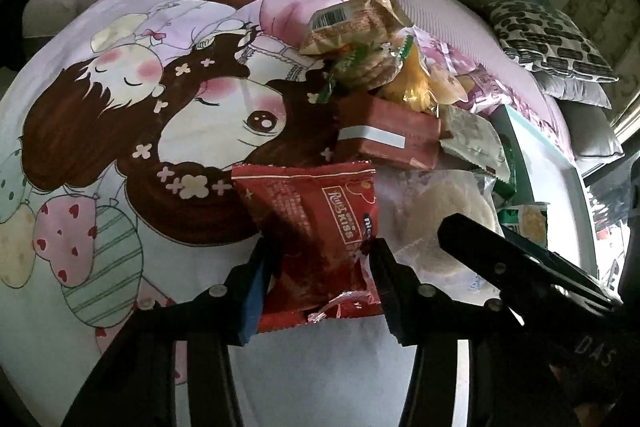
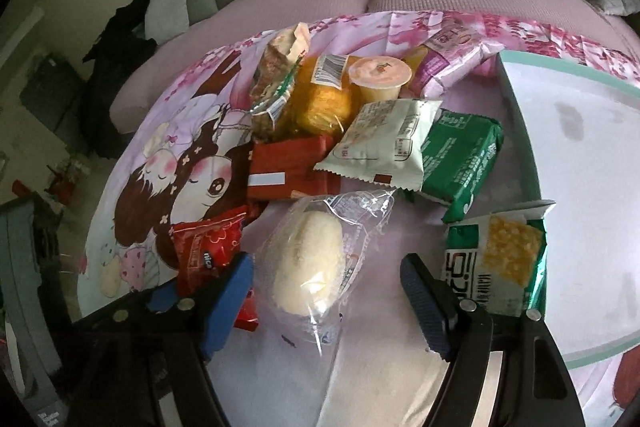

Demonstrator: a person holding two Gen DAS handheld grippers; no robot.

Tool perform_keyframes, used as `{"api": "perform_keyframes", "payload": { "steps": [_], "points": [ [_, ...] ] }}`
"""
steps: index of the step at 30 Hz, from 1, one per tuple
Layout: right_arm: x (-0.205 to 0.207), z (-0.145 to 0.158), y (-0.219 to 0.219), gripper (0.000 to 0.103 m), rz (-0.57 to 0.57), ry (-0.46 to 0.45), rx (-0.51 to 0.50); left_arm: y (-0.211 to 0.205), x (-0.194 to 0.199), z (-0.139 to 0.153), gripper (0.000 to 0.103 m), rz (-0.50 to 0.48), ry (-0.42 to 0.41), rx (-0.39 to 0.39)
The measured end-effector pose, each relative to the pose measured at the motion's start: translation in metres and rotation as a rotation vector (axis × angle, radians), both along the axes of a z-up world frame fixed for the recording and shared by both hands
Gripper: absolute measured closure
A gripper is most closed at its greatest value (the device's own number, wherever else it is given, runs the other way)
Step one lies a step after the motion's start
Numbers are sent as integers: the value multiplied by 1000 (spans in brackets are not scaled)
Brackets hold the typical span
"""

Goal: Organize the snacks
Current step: 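Grasp the red Rich Kiss bag with the left tool while the right tool approaches the bun bag, then grasp the clear-bagged bread bun with the right tool while the left tool holds the red bag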

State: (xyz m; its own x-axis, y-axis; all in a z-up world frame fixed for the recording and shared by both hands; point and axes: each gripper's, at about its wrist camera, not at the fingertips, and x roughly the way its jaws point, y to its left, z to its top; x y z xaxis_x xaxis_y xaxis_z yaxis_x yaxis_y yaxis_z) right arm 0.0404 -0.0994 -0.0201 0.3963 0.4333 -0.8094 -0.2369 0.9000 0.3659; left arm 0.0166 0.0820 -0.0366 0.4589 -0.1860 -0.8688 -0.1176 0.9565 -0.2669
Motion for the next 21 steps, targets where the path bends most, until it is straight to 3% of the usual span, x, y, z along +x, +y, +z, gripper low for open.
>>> {"api": "perform_keyframes", "payload": {
  "steps": [11,21],
  "points": [
    [0,-1,-2,51,15,38,97,-10,6,1,51,-1,-15,65],
    [-1,2,-13,57,3,54,149,-10,4,2,53,14,-21,80]
  ]
}}
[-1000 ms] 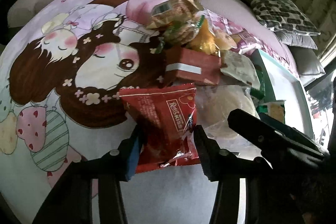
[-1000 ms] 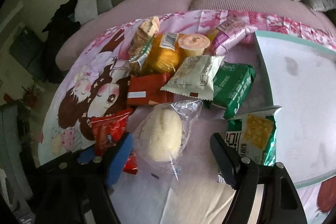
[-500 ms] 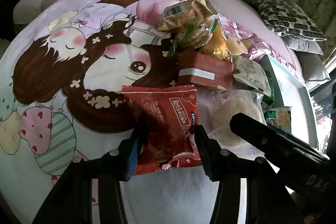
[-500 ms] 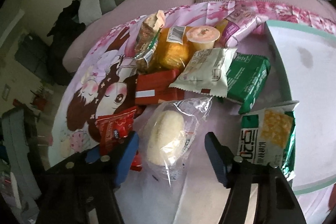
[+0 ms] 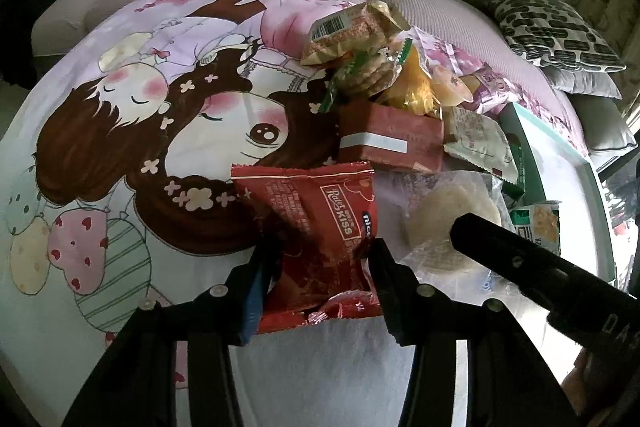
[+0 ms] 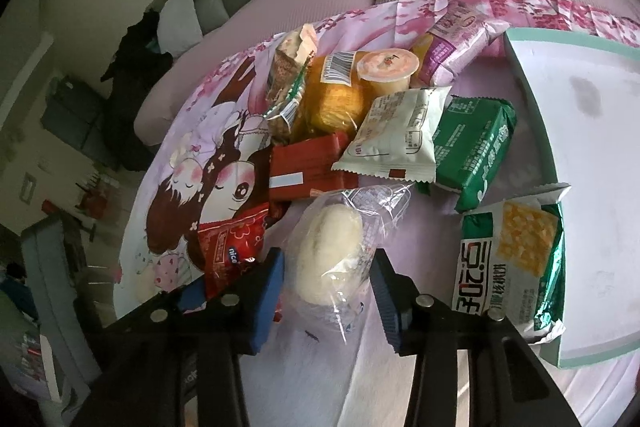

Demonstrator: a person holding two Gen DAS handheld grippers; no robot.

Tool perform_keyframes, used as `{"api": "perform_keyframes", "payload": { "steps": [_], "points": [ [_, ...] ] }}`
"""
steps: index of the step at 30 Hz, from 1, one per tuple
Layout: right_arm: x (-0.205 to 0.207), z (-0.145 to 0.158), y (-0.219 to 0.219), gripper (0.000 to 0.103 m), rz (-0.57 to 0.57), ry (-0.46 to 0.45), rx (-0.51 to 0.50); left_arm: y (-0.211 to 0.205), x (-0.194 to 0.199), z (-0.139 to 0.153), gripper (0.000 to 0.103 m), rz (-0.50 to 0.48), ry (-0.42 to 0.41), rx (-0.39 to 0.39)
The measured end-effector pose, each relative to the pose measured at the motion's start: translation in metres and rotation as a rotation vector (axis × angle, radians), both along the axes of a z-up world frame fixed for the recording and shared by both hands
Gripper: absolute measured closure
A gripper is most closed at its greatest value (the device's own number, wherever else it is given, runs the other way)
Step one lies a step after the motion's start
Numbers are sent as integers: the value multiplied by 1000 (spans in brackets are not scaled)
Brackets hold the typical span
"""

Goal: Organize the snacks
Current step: 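Grasp the clear-bagged bread bun with the right tool while the left tool holds the red bag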

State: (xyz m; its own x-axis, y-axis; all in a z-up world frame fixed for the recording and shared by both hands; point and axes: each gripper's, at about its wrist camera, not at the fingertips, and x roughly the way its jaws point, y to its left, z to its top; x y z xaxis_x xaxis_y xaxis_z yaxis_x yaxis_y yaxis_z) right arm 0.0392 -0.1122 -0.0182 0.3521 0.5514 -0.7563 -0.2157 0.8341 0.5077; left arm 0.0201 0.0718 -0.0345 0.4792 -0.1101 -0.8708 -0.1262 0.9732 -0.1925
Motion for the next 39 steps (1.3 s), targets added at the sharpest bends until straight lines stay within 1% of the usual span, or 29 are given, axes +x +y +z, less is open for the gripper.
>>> {"api": "perform_keyframes", "payload": {
  "steps": [6,11,14,20,28,30,34,37,39],
  "points": [
    [-1,4,-8,60,-17,-5,31,2,-6,4,53,7,-5,4],
    [-3,11,-11,61,-17,-22,31,4,-8,8,53,15,-13,-4],
    [-6,17,-14,62,-21,-42,34,5,-11,14,53,16,-29,-8],
    [-8,22,-20,64,-27,-55,38,4,-17,30,53,13,-59,-16],
    [-12,34,-35,65,-51,-82,70,-2,-19,46,53,-1,-90,-13],
    [-11,32,-35,65,-46,-72,53,-3,-19,46,53,-5,-89,-7],
    [-11,21,-25,65,-4,-33,-15,-3,-17,40,53,-2,-67,-6],
    [-12,19,-19,63,24,-31,-36,-2,-16,34,53,1,-47,-7],
    [-11,14,-16,62,32,-9,-34,-1,-16,31,53,2,-38,-8]
  ]
}}
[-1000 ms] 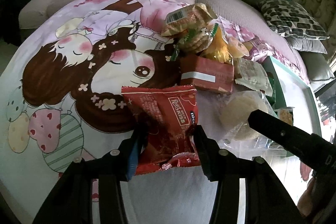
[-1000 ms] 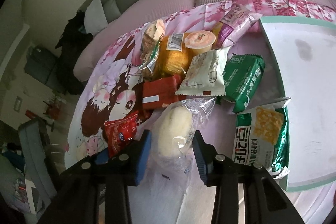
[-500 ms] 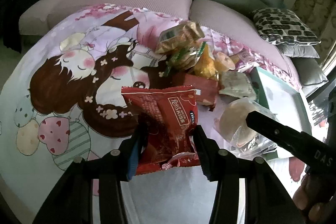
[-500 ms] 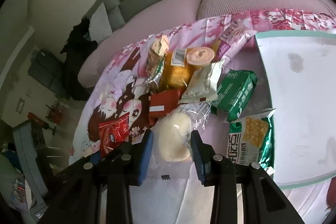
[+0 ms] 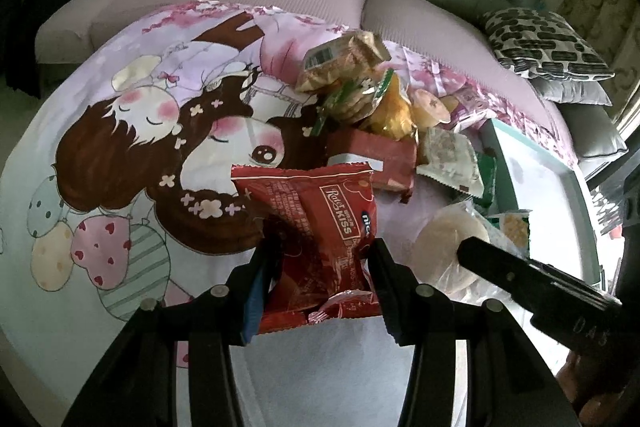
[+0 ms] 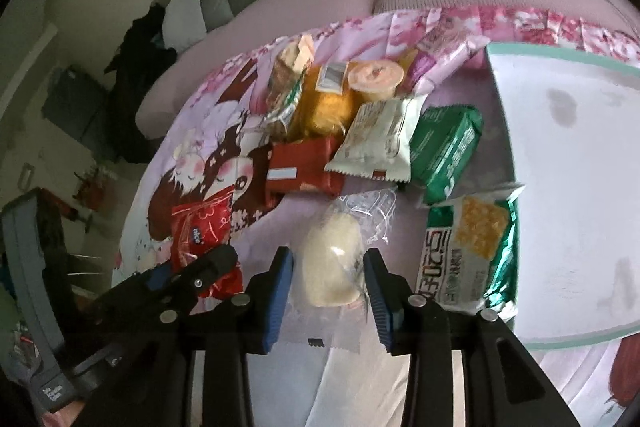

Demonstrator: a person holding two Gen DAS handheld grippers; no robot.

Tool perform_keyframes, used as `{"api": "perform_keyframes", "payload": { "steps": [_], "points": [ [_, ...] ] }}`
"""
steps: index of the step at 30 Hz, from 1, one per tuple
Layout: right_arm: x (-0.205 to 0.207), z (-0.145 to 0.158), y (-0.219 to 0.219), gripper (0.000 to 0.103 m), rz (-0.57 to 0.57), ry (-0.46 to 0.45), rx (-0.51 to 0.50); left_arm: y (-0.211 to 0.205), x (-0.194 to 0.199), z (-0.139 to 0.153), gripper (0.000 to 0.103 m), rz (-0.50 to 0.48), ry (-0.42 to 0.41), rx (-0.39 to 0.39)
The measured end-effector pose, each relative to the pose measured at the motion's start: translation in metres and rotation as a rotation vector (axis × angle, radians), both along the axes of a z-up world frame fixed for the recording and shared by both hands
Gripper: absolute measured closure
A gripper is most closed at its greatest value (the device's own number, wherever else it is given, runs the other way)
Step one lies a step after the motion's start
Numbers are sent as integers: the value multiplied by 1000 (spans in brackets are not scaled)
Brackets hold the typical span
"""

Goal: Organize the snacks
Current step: 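Grasp the clear-bagged bread bun with the right tool while the left tool holds the red bag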

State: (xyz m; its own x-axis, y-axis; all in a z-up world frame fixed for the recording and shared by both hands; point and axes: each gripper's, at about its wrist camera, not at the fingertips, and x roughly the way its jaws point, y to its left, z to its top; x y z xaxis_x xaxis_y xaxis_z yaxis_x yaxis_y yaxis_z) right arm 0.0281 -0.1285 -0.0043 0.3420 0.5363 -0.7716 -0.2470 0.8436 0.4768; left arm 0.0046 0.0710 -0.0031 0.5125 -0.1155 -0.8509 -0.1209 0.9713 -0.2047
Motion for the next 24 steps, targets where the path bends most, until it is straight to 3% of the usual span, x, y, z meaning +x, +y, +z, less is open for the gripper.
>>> {"api": "perform_keyframes", "payload": {
  "steps": [2,5,12,16,19,24],
  "points": [
    [1,-7,5,59,21,25,-16,1,0,-2,53,2,9,-3],
    [1,-14,14,45,47,43,-30,3,0,-5,53,6,17,-9],
    [4,-26,25,35,62,67,-33,13,0,-11,53,35,34,-20],
    [4,-26,27,36,63,62,-29,15,0,-12,53,41,36,-24],
    [2,-23,30,53,79,55,12,15,0,-12,53,41,36,-23],
    [1,-18,31,58,85,38,10,16,0,-12,53,46,35,-22]
  ]
}}
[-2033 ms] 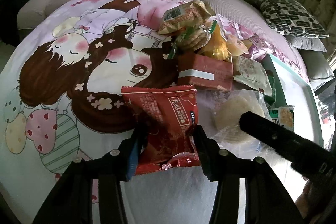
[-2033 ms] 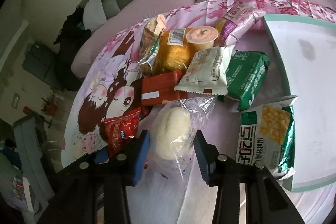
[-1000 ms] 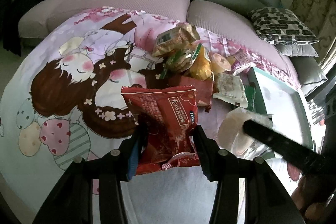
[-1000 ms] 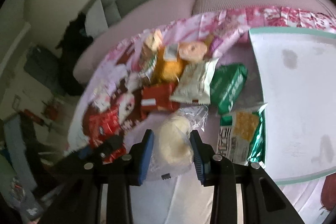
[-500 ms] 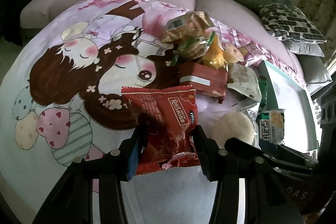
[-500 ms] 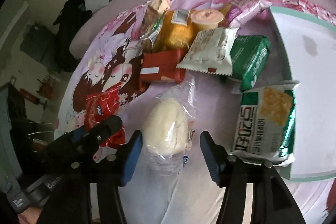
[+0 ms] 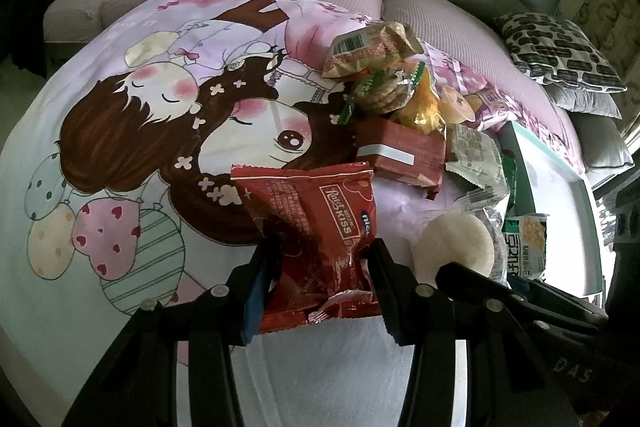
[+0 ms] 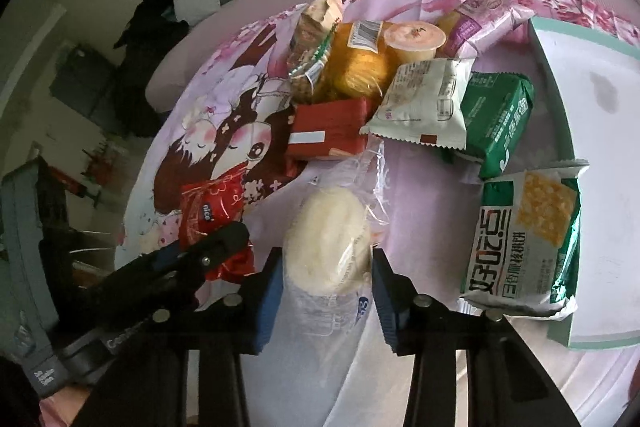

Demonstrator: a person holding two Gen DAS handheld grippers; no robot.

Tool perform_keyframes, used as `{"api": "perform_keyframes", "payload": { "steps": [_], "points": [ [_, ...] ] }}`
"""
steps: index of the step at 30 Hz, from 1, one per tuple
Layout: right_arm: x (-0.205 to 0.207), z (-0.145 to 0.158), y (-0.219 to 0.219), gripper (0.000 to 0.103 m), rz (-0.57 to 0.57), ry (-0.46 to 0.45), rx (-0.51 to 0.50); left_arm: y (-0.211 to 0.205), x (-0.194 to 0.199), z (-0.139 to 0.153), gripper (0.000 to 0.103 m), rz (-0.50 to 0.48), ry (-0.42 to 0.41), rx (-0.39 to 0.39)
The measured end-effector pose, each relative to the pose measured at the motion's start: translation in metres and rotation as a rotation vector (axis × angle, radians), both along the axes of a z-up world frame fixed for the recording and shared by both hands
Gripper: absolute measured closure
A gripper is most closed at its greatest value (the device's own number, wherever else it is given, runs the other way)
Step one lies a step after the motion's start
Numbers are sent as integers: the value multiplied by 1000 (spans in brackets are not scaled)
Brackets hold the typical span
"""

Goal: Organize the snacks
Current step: 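Grasp the clear-bagged bread bun with the right tool while the left tool holds the red bag, then carry the red bag and bun into the teal-rimmed tray and open both tools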

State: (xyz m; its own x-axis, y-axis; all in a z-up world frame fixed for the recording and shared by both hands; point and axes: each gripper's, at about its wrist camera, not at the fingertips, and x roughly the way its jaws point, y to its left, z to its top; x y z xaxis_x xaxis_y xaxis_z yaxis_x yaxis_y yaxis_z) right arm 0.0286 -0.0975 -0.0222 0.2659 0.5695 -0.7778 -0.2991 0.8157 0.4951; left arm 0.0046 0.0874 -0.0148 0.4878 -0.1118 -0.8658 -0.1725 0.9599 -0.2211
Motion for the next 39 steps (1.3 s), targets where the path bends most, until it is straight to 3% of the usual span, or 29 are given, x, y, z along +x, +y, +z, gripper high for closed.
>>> {"api": "perform_keyframes", "payload": {
  "steps": [7,13,19,25,32,39],
  "points": [
    [-2,16,-25,59,-65,-22,40,-3,-3,9,54,1,-13,4],
    [-8,39,-54,59,-127,-88,99,-14,-8,36,53,-26,-67,4],
    [-8,56,-100,59,-295,-170,129,-44,-3,70,53,-106,-135,8],
    [-7,52,-151,59,-467,-185,77,-92,14,86,53,-220,-181,-1],
    [-10,48,-204,59,-657,-203,1,-143,40,84,53,-330,-187,-43],
    [-1,40,-234,59,-748,-191,-30,-193,64,74,53,-438,-185,-63]
  ]
}}
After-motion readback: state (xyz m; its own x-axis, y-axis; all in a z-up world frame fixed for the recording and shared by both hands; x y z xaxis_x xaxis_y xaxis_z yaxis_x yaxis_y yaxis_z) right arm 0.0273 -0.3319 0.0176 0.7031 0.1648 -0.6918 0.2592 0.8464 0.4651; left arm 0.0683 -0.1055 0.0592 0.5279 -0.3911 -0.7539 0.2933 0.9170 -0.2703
